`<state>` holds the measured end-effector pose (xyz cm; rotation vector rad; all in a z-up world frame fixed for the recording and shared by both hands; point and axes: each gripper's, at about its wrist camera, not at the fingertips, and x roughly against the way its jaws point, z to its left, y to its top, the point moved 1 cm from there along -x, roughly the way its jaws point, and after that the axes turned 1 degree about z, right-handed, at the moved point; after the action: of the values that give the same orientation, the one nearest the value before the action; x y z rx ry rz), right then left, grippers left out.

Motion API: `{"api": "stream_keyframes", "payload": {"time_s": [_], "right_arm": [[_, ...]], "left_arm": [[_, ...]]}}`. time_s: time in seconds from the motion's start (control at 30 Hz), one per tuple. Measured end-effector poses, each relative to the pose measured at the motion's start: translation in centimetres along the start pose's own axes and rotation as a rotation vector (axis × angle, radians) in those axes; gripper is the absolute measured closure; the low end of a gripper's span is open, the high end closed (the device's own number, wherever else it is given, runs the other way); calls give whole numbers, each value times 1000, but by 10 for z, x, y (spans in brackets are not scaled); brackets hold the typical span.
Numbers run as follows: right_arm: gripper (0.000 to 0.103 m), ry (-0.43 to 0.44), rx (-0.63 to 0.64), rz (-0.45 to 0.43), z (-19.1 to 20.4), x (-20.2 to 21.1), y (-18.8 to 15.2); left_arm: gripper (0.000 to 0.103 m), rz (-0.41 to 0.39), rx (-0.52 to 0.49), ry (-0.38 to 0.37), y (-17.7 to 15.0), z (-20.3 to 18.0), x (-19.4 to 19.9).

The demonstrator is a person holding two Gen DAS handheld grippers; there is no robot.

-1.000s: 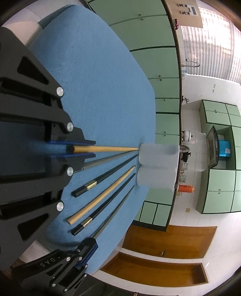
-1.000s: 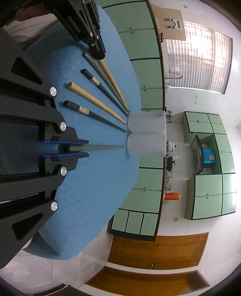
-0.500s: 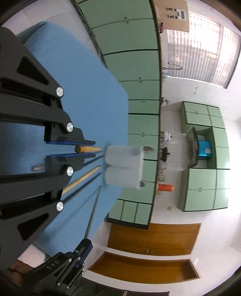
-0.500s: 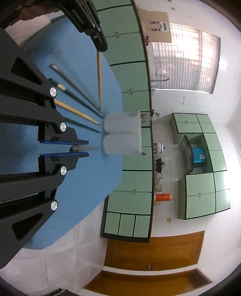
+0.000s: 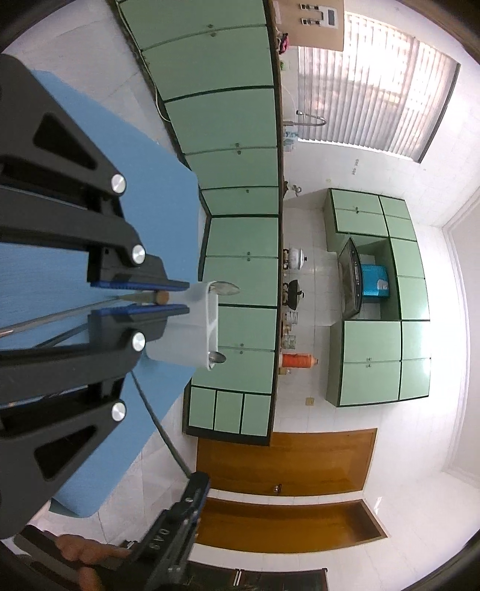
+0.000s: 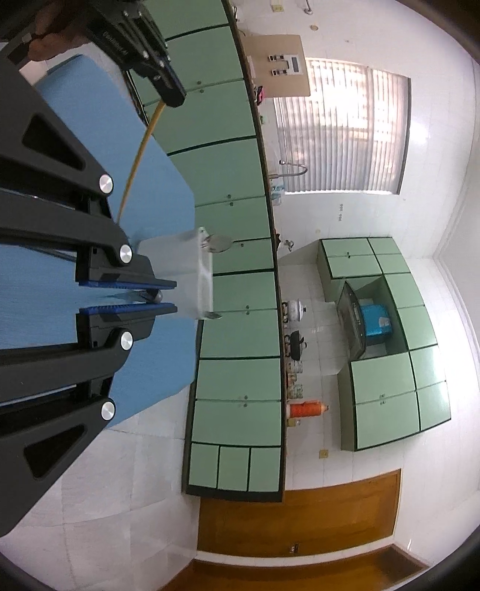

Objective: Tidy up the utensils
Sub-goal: 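Lift both chopsticks and lower them into the white holder with both tools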

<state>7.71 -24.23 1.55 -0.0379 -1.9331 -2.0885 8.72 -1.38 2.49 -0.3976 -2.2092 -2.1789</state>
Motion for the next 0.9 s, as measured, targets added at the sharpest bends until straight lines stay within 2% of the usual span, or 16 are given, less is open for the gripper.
{"api": "stream_keyframes", "payload": {"time_s": [0.4, 0.7, 0.9], "right_arm": [[96, 38, 40, 24, 8, -33, 56], [96, 48, 56, 11, 13, -46, 84], [96, 68, 66, -19, 13, -48, 119]], "left_arm": [[97, 38, 47, -37, 41, 20, -33], [97, 62, -19, -33, 76, 24, -37], [97, 65, -39, -54, 112, 27, -30]]}}
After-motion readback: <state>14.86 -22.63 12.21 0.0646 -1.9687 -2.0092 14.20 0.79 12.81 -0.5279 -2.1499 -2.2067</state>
